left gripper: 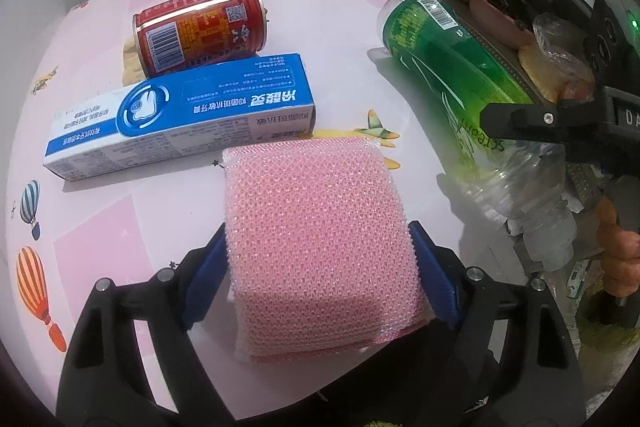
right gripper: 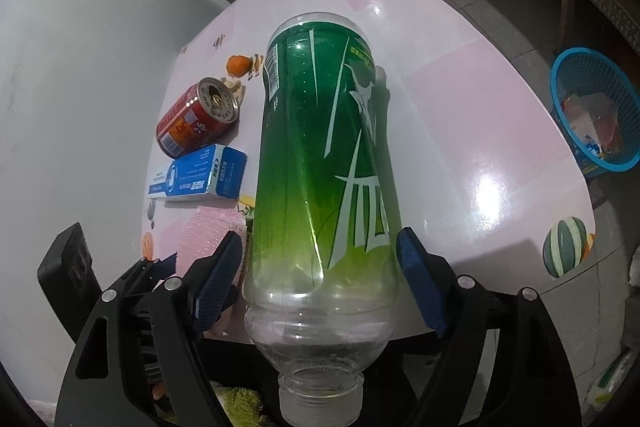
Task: Collect trash
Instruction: 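Lift the pink sponge with the left gripper while the right holds the green bottle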
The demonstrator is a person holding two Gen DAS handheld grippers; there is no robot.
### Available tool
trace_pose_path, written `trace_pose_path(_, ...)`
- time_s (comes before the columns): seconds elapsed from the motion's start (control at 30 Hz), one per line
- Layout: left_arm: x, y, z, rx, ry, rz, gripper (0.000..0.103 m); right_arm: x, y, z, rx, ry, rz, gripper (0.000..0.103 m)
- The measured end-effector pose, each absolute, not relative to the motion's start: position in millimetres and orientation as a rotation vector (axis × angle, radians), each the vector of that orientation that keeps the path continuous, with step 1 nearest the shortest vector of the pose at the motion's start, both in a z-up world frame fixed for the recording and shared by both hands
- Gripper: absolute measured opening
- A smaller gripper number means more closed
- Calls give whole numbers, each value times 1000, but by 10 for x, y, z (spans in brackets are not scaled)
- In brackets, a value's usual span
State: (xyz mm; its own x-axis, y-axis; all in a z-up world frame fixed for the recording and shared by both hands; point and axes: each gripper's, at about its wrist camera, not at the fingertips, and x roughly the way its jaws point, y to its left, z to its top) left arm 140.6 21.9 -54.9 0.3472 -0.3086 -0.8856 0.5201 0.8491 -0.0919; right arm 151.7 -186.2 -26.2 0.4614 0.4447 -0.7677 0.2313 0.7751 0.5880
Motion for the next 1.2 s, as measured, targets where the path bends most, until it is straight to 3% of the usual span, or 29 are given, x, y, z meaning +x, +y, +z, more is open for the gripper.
trace_pose_path(0.93, 1356, 146, -498, 223, 1058, -543, 79, 1704, -1725, -249, 555, 1180, 113, 73)
trace_pose_path(1.03, 1344, 142, -485, 233, 1046, -533, 79, 1713, -1736, -253, 562, 1183, 112, 67)
trace_pose_path(1.2, 1355, 160, -473, 234, 1039, -532, 79, 1698, -1749, -254, 578, 1174, 112, 65)
